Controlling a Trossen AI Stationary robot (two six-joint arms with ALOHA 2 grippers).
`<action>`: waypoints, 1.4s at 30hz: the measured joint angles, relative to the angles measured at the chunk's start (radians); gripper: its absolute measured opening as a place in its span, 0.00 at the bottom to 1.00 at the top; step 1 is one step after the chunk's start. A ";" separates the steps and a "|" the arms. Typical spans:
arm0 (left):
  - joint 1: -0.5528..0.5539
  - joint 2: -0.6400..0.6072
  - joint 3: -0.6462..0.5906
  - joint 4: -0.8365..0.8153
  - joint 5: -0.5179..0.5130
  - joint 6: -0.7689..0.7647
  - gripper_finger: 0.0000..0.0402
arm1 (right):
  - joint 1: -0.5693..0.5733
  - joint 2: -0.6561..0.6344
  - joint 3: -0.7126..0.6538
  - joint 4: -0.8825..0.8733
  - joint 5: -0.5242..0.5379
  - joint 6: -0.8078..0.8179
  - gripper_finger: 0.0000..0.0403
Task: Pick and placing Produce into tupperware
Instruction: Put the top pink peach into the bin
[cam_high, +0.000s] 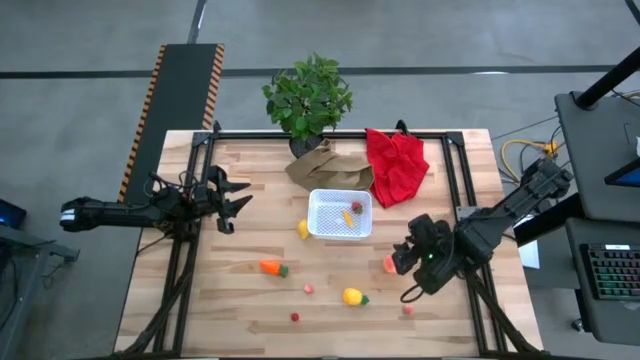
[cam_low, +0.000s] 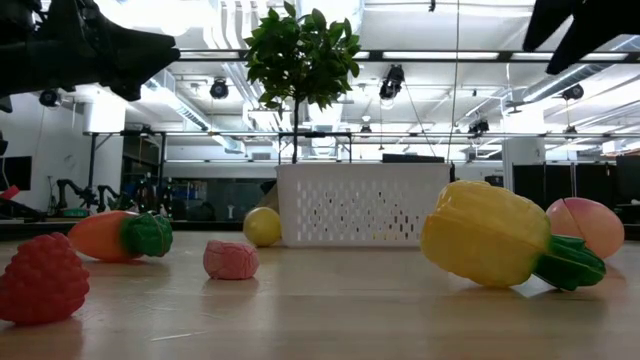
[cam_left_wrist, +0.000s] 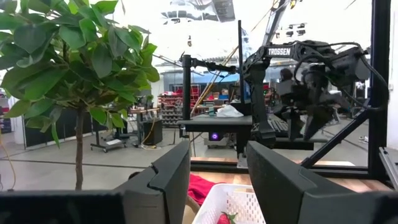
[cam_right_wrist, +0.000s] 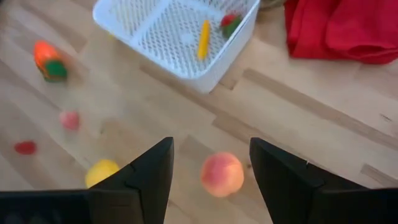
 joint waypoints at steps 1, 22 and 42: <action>0.000 0.000 0.000 0.000 0.000 0.000 0.36 | 0.000 0.012 0.002 0.005 -0.023 -0.029 0.51; 0.000 0.000 0.000 0.008 0.000 -0.003 0.36 | -0.015 0.113 -0.001 0.175 -0.104 -0.753 0.86; 0.000 0.000 0.000 0.008 0.000 -0.008 0.36 | -0.011 0.306 -0.107 0.222 -0.162 -0.729 0.87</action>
